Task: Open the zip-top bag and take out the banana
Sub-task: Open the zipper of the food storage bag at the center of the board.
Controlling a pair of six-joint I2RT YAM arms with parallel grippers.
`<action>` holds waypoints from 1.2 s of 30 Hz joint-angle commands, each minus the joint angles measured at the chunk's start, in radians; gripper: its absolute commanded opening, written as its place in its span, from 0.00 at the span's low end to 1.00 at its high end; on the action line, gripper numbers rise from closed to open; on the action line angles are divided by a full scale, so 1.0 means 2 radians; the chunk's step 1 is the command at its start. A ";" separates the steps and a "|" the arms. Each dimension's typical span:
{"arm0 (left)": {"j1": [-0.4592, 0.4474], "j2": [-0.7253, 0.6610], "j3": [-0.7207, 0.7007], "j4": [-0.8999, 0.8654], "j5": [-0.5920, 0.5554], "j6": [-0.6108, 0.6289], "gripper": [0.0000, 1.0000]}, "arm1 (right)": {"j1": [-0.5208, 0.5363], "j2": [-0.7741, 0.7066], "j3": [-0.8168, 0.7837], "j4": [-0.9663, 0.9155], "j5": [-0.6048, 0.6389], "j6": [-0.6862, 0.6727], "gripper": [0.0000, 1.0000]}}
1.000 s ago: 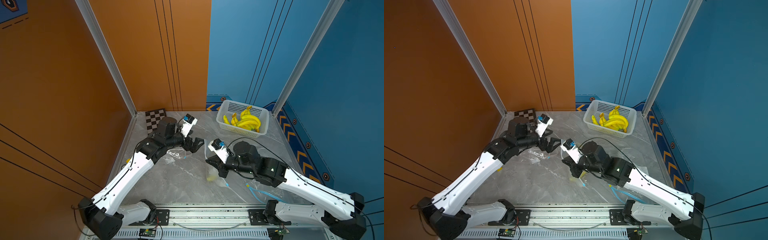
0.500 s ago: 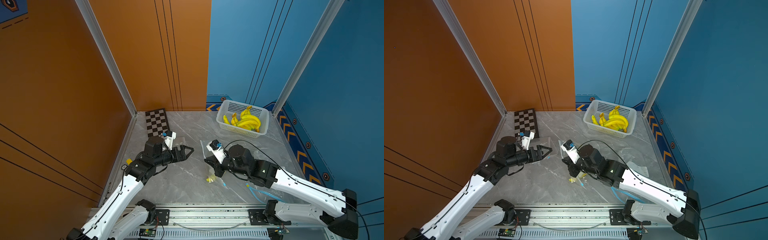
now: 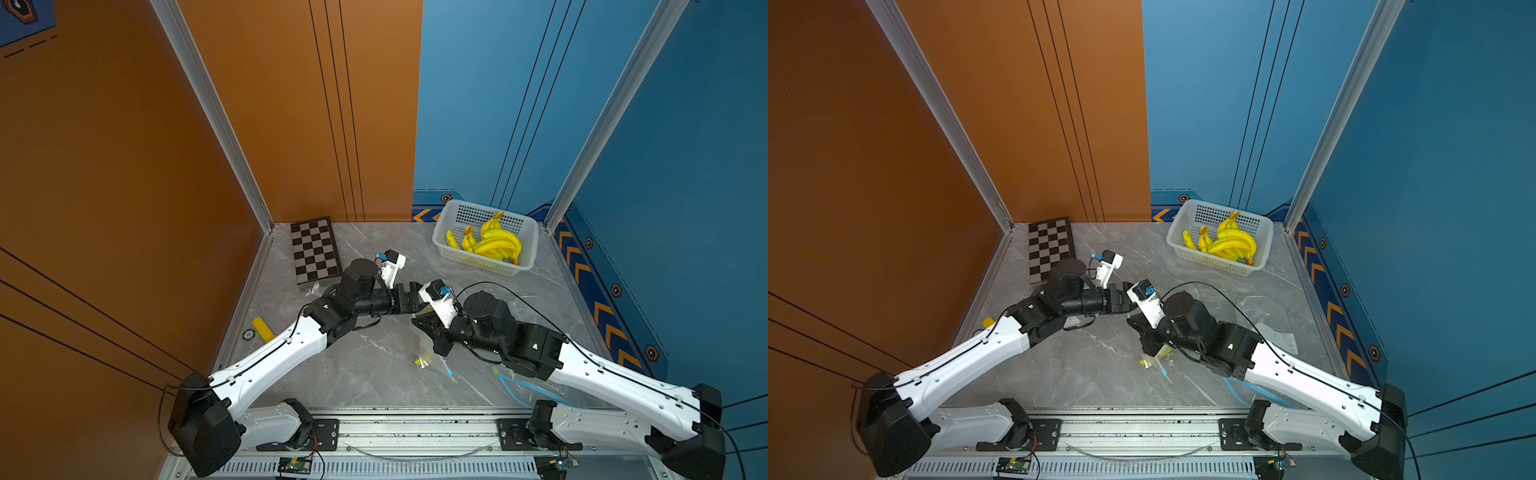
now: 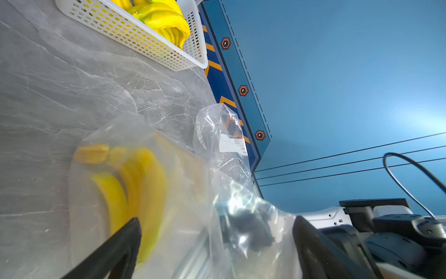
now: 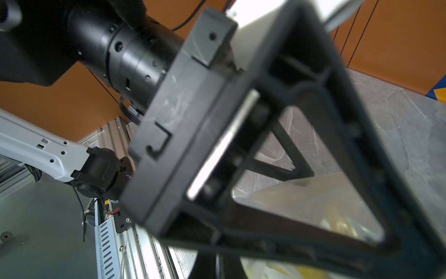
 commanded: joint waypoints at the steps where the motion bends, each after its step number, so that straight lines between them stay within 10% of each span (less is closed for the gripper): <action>1: -0.008 0.026 0.047 -0.003 0.029 0.022 0.58 | -0.002 0.003 0.006 -0.031 -0.011 0.012 0.00; 4: -0.009 0.049 0.077 -0.053 0.041 0.044 0.22 | -0.006 -0.016 -0.003 -0.032 -0.001 0.018 0.04; 7: -0.007 0.040 0.068 -0.050 0.028 0.044 0.08 | -0.021 -0.037 -0.009 -0.043 0.000 0.042 0.65; 10: 0.003 0.036 0.055 -0.041 0.022 0.035 0.08 | -0.044 -0.086 -0.011 -0.094 0.027 0.053 0.86; 16: 0.018 0.034 0.041 -0.028 0.026 0.047 0.13 | -0.183 -0.203 -0.044 -0.232 0.011 0.114 0.76; 21: 0.028 0.045 0.034 -0.007 0.037 0.017 0.12 | -0.137 -0.204 -0.055 -0.264 0.003 0.067 0.87; 24: 0.024 0.052 0.035 0.015 0.036 -0.007 0.11 | -0.136 -0.137 -0.069 -0.213 -0.045 0.084 1.00; 36: 0.009 0.042 0.012 0.063 0.018 -0.053 0.10 | -0.116 -0.006 -0.074 0.041 -0.077 0.161 1.00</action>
